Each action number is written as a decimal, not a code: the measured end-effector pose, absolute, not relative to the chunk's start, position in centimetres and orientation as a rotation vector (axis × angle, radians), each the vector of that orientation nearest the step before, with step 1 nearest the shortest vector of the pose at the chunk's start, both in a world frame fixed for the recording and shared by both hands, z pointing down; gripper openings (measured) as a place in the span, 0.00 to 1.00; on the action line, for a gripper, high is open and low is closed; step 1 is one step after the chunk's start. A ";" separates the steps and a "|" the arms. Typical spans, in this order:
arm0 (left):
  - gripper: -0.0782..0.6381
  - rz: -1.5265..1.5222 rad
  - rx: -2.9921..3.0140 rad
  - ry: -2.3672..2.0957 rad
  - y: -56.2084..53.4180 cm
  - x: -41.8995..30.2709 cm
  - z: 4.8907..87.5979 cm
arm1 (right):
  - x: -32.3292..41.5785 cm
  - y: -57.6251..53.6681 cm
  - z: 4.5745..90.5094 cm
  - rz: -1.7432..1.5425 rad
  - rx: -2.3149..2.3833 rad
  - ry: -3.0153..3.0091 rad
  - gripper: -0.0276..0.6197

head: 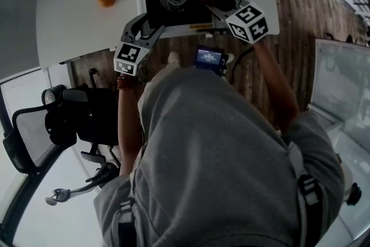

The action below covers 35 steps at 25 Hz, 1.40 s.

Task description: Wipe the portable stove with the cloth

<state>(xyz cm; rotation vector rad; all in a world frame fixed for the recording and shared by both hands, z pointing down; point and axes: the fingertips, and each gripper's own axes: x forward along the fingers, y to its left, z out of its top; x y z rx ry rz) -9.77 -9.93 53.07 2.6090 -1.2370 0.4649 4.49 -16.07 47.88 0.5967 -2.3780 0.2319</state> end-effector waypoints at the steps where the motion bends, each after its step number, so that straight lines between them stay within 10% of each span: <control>1: 0.47 0.467 2.624 -1.185 -9.6 -9.7 53.0 | 3.9 -14.9 47.3 0.224 0.559 -2.385 0.18; 35: 0.48 0.421 2.652 -1.181 -8.8 -9.7 52.7 | -7.4 -8.3 53.0 -0.225 0.029 -2.064 0.18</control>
